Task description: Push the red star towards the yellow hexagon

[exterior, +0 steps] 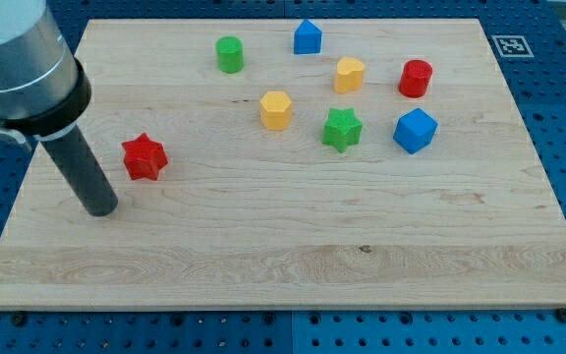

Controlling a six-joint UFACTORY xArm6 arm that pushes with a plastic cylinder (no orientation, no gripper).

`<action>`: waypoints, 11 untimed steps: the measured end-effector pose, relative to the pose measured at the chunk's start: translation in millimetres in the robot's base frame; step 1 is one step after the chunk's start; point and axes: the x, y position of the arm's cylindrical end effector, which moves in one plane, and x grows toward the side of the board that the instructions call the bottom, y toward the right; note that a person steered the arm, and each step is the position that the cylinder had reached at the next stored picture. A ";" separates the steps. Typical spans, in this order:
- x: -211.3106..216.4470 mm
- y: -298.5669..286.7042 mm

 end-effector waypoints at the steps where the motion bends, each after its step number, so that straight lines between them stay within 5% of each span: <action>1: -38.1 7.6; 7: -62.6 106.0; 11: -65.4 65.6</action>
